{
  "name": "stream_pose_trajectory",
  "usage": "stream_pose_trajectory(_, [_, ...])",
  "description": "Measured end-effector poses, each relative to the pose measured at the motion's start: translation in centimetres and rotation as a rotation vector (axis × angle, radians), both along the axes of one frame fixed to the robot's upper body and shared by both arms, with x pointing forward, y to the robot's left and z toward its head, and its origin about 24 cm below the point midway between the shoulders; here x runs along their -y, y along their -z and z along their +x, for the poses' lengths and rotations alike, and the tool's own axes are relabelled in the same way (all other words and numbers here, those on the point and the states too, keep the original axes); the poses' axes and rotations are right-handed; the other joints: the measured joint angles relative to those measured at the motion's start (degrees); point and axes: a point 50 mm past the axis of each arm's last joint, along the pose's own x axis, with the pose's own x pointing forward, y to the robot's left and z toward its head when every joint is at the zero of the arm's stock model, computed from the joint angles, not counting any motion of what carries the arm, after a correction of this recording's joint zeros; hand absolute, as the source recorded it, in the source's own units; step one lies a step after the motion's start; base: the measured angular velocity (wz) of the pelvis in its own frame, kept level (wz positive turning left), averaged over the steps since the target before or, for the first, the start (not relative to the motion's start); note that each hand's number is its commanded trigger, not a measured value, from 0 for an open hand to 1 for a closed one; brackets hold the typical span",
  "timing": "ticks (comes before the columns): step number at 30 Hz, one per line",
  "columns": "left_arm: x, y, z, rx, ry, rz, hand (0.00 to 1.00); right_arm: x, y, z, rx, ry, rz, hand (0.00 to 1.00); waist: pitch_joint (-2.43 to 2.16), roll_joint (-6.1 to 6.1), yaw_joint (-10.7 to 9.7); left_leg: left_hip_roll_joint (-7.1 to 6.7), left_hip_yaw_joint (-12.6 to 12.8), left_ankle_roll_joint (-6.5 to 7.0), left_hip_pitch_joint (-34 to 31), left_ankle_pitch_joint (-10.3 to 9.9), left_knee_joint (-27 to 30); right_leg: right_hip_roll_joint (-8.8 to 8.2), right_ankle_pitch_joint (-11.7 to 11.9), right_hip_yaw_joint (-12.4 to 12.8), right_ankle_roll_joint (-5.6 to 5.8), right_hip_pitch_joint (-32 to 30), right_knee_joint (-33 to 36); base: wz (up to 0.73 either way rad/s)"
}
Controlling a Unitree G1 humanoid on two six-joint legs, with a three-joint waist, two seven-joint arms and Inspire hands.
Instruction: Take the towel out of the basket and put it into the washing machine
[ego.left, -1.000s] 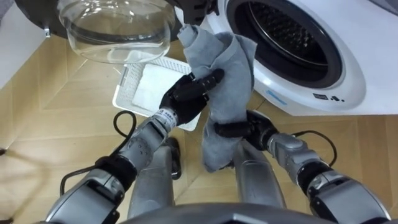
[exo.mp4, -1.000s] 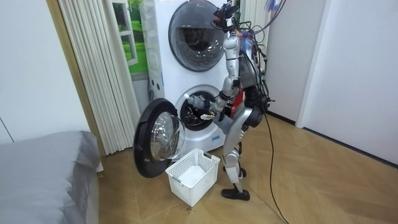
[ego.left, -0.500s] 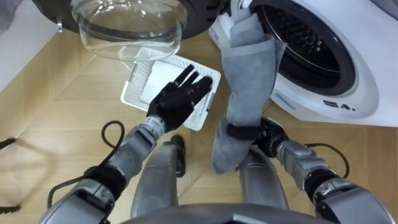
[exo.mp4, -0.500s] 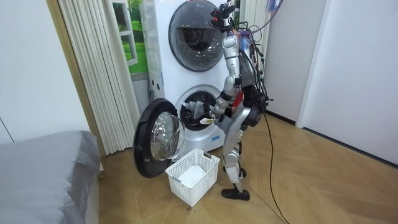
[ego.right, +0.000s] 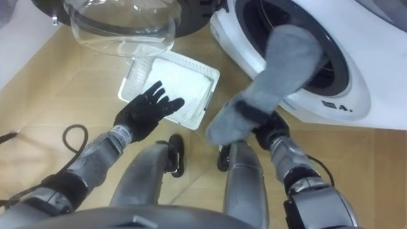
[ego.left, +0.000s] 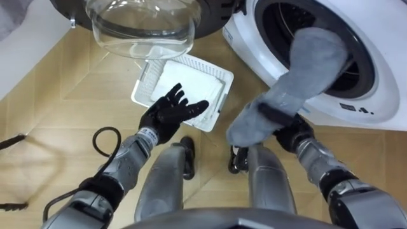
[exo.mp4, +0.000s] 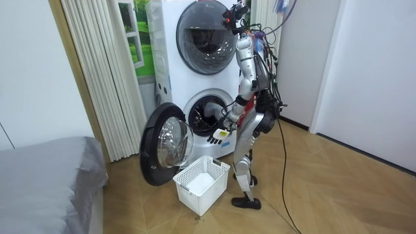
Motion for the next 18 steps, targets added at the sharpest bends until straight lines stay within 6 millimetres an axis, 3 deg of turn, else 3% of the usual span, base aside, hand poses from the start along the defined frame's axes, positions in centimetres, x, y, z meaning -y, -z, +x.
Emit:
stream_pose_trajectory(5, [-0.9, 0.4, -0.4, -0.020, -0.007, 0.066, 0.00, 0.9, -0.4, 0.4, 0.034, 0.135, 0.084, 1.00, -0.01, -0.77, -0.2, 0.00, 0.2, 0.00, 0.0, 0.0, 0.0, 0.12, 0.0, 0.3, 0.01, -0.1, 0.1, 0.00])
stream_pose_trajectory(8, [-1.5, 0.4, -0.3, -0.017, -0.024, 0.085, 0.00, 1.4, -1.0, 1.2, 0.029, 0.148, 0.097, 1.00, -0.05, -2.14, 0.0, 0.00, 0.7, 0.02, 0.0, 0.0, -0.1, 0.07, 0.0, 0.7, 0.01, -0.5, 0.3, -0.05])
stream_pose_trajectory(12, [-2.0, 0.5, -0.5, -0.031, -0.043, 0.114, 0.00, 2.4, -2.9, 3.5, 0.081, 0.191, 0.121, 1.00, -0.03, -3.58, -0.1, -0.14, 1.5, 0.59, 0.0, 0.4, 0.5, -0.54, 0.0, 0.8, 0.12, -0.7, 0.7, 0.01])
stream_pose_trajectory(15, [-2.7, 0.4, -0.3, -0.029, -0.049, 0.154, 0.00, 3.0, -4.6, 5.5, 0.110, 0.235, 0.164, 1.00, 0.17, -5.42, -0.1, -0.73, 1.6, 0.74, -0.8, 0.5, 1.2, -1.11, -0.3, 1.2, 0.47, -1.8, 2.0, 0.07])
stream_pose_trajectory(18, [-3.3, 0.3, -0.4, -0.028, -0.046, 0.179, 0.00, 3.5, -6.5, 7.4, 0.153, 0.342, 0.275, 1.00, 0.26, -6.17, -0.5, -1.32, 1.7, 1.29, -1.6, 0.5, 2.2, -1.97, -0.6, 1.3, 0.99, -2.5, 3.4, 0.11])
